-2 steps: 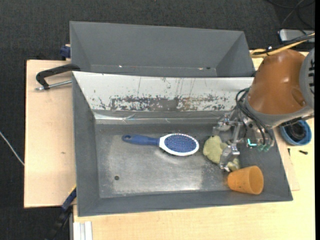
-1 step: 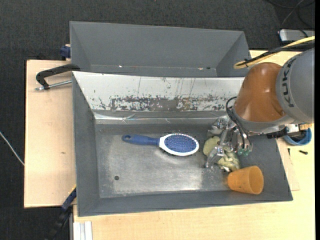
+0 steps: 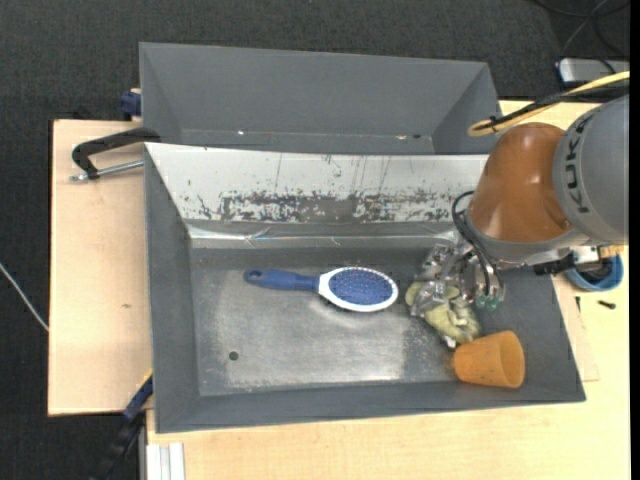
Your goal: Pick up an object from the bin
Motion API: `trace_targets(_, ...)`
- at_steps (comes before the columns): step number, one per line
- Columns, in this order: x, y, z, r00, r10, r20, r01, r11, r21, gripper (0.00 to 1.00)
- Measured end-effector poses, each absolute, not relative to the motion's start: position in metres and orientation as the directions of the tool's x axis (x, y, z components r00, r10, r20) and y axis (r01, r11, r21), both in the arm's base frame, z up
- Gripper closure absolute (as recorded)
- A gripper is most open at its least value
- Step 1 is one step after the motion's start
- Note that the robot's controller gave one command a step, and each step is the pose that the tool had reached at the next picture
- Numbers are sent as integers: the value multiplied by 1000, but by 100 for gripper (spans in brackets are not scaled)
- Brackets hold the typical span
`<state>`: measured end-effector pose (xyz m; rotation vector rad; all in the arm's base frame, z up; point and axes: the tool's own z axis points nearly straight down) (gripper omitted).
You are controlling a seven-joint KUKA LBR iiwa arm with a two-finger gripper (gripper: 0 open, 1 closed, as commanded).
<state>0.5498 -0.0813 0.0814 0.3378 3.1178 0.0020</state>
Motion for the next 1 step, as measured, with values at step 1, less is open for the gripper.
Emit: trace_targets(1, 527, -95, 250, -995, -95, -12, -95, 995, -3, 100)
